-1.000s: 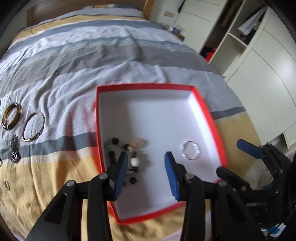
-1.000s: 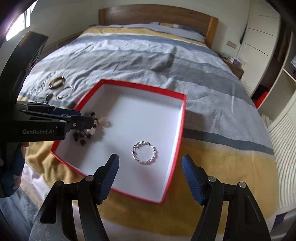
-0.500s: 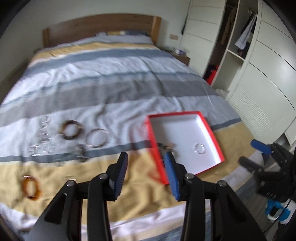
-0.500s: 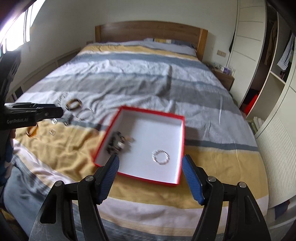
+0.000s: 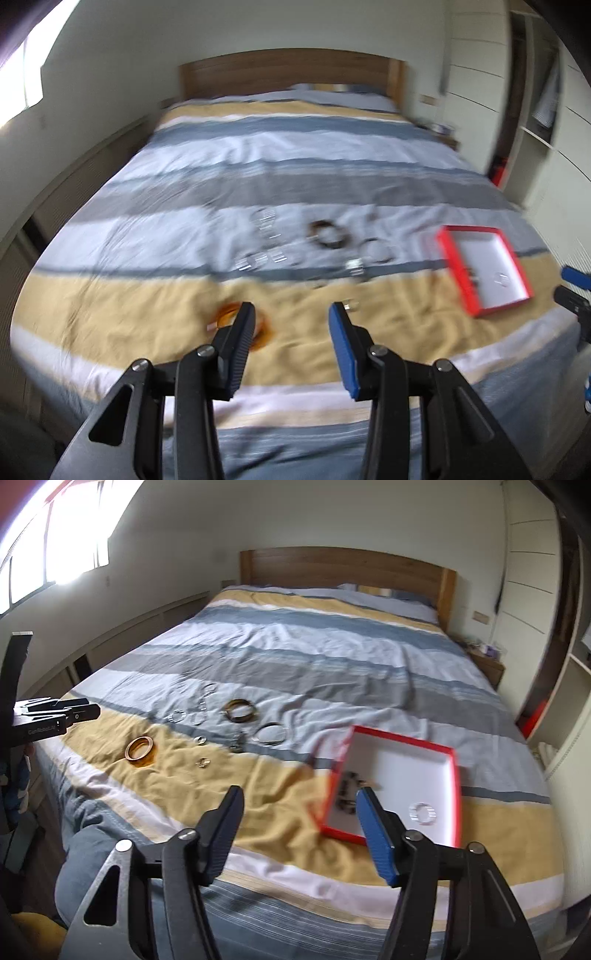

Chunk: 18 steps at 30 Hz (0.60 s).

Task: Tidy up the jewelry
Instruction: 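Withdraw both grippers from the box back toward the jewelry, then grasp the amber bangle with the left gripper while the right grasps a silver ring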

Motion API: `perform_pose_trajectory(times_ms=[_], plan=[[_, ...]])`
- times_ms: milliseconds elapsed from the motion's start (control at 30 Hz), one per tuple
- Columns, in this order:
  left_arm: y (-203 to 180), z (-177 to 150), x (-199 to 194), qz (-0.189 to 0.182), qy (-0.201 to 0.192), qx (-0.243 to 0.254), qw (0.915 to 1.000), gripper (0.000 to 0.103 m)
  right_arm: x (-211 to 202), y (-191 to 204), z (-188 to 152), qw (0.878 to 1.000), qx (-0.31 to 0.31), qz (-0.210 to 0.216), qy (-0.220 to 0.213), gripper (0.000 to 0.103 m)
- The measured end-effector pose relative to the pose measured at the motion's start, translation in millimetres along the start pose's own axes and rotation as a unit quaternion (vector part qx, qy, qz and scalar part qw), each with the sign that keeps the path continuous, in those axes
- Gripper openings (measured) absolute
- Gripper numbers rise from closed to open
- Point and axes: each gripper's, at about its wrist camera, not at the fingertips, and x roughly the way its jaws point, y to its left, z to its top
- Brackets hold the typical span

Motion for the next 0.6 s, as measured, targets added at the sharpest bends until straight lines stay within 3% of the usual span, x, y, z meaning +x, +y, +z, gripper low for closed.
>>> perform_pose_trajectory(times_ms=[133, 233, 433, 600], plan=[[45, -29, 19, 0.016, 0.015, -0.031, 0.9993, 0.04, 36, 20, 0, 0.999, -0.003, 0.026, 0.023, 0.053], [55, -45, 36, -0.001, 0.028, -0.044, 0.9987, 0.039, 65, 32, -1, 0.998, -0.002, 0.043, 0.042, 0.05], [41, -51, 78, -0.032, 0.045, -0.025, 0.9982, 0.04, 120, 53, 1, 0.993, -0.007, 0.081, 0.083, 0.044], [30, -45, 124, -0.031, 0.074, -0.001, 0.9968, 0.039, 167, 73, 6, 0.988, -0.01, 0.106, 0.112, 0.042]])
